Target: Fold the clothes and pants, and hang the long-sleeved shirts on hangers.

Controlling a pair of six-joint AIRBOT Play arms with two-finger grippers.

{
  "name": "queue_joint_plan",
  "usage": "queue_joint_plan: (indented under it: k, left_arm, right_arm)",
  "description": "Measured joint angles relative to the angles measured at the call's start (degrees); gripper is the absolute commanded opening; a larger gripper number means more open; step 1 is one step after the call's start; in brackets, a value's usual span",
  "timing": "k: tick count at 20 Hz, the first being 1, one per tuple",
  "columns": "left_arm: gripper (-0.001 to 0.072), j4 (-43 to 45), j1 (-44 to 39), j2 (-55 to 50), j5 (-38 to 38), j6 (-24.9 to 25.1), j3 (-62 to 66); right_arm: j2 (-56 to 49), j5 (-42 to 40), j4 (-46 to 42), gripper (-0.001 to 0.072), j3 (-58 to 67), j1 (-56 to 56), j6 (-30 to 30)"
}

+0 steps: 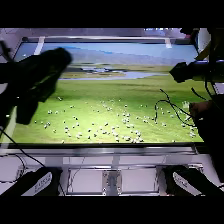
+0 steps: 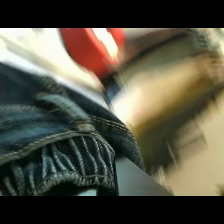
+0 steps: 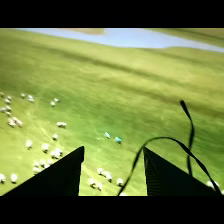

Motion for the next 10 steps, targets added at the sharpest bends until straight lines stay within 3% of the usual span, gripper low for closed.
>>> queue_joint_plan:
  k: [5,10]
  left_arm:
    - [0.0016,14.7,-24.0,-10.2,0.9,-9.2,18.3]
    - [0.0017,38.1,-29.6,-14.4,-5.5,-26.1,26.2]
  right_arm:
    - [0.7,4.5,-16.9,0.0428,0.8,-0.2,0.3]
    - [2.9,5.4,-27.1,0.0428,1.0,-9.4,3.4]
